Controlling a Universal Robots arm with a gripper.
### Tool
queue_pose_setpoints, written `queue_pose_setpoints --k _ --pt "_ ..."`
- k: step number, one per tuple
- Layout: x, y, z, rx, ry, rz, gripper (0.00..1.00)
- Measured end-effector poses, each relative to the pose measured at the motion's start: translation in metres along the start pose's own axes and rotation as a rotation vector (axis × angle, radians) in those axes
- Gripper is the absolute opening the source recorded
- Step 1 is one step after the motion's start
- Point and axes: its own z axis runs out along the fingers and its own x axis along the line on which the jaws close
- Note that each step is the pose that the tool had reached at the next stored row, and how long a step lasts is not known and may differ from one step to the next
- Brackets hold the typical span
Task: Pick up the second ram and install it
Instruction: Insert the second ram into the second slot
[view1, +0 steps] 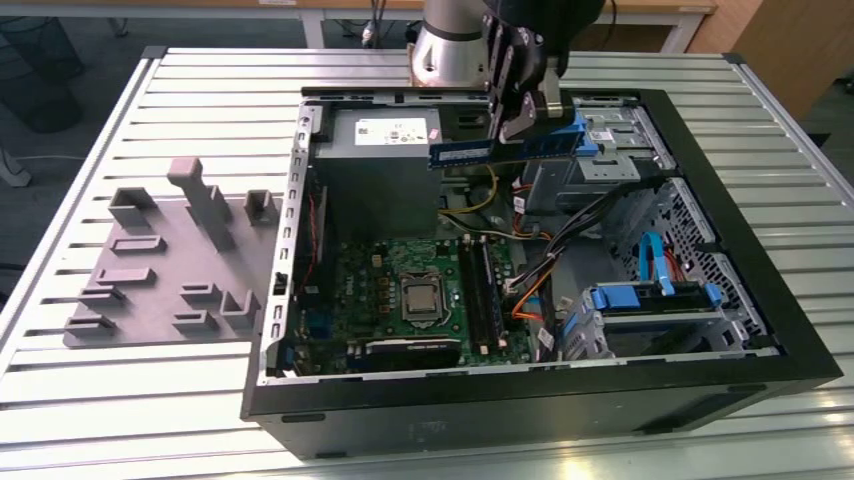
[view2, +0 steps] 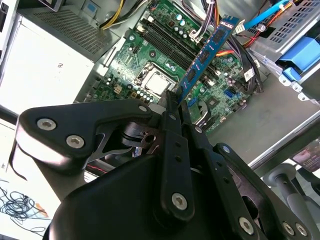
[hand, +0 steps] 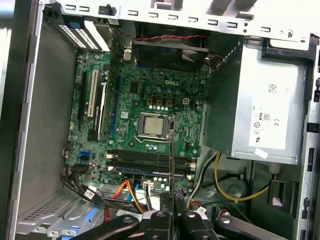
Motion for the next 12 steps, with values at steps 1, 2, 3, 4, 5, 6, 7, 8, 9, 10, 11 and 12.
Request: queue_pose_setpoints --k 1,2,3,4,5,6,7,8,9,10,11,12 --pt "0.0000 0.0000 0.0000 0.0000 0.0000 -0.002 0.14" --pt "0.0001 0.0000 0.0000 0.0000 0.0000 -0.004 0.14" --pt "0.0001 0.0001 0.0000 -0.0001 0.0001 -0.005 0.14" --pt "0.0001 0.0001 0.0000 -0.0001 0.0001 -0.007 0.14" --pt "0.0002 0.0001 0.0000 -0.0001 0.0001 -0.009 0.14" --pt "0.0002 0.0001 0.0000 -0.0002 0.0002 -0.010 0.14" --pt "0.0002 0.0001 0.0000 -0.0002 0.0002 -0.012 0.14" --pt "0.0003 0.0002 0.0000 -0.0002 0.0002 -0.013 0.14" --pt "0.0004 0.0002 0.0000 -0.0002 0.0003 -0.015 0.14" --pt "0.0005 0.0003 0.0000 -0.0002 0.0003 -0.017 0.14" --pt "0.0006 0.0004 0.0000 -0.0002 0.0004 -0.018 0.14" --pt "0.0007 0.0004 0.0000 -0.0003 0.0005 -0.020 0.14"
